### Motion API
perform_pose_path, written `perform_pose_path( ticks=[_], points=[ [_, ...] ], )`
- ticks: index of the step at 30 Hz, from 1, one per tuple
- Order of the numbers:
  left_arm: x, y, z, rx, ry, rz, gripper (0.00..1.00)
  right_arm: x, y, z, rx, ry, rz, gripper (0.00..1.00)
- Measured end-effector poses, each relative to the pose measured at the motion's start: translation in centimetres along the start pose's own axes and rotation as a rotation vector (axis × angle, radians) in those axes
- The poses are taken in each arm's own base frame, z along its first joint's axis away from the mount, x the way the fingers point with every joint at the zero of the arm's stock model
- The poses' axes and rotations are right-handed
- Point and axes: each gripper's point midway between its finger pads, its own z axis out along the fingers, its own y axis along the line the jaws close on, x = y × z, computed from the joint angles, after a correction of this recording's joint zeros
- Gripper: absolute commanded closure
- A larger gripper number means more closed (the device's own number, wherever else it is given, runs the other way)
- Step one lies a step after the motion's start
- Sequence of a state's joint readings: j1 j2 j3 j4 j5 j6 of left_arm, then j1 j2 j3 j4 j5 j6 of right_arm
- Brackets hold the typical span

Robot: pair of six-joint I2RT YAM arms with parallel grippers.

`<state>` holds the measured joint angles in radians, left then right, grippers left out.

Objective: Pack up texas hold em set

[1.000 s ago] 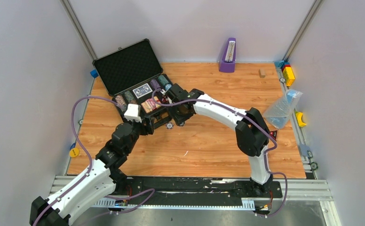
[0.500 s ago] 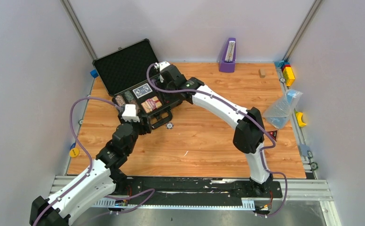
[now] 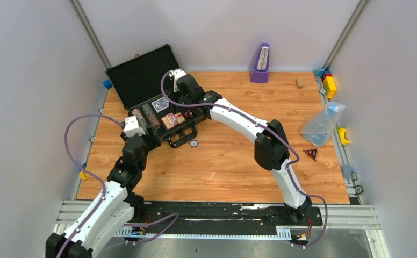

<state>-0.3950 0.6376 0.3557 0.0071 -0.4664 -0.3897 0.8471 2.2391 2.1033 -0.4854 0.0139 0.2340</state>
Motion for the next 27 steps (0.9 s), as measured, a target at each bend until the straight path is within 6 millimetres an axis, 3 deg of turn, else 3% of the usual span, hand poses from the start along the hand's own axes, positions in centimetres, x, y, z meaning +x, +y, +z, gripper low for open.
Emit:
perform_pose_path(
  ticks=[4,7,11,16,19,27],
  points=[
    [0.9,2.3,0.4,-0.078,0.034,-0.062,0.28,-0.5,2.0,0.2,-0.044,-0.033,0.003,1.00],
    [1.2,3.7,0.2,-0.138,0.035,-0.109,0.29,-0.1,4.7,0.7,-0.085,-0.052,-0.006,1.00],
    [1.0,6.1,-0.8,-0.264,-0.005,-0.194,0.31,1.7,8.5,1.8,-0.135,-0.063,-0.029,1.00],
    [0.1,9.2,-2.7,-0.425,-0.099,-0.299,0.30,3.6,11.5,3.4,-0.151,-0.084,-0.051,1.00],
    [-0.4,9.9,-3.3,-0.459,-0.136,-0.334,0.29,4.5,12.0,4.4,-0.141,-0.094,-0.046,1.00],
    [0.0,10.7,-3.8,-0.504,-0.155,-0.376,0.26,5.0,11.1,6.4,-0.100,-0.138,-0.029,1.00]
  ],
)
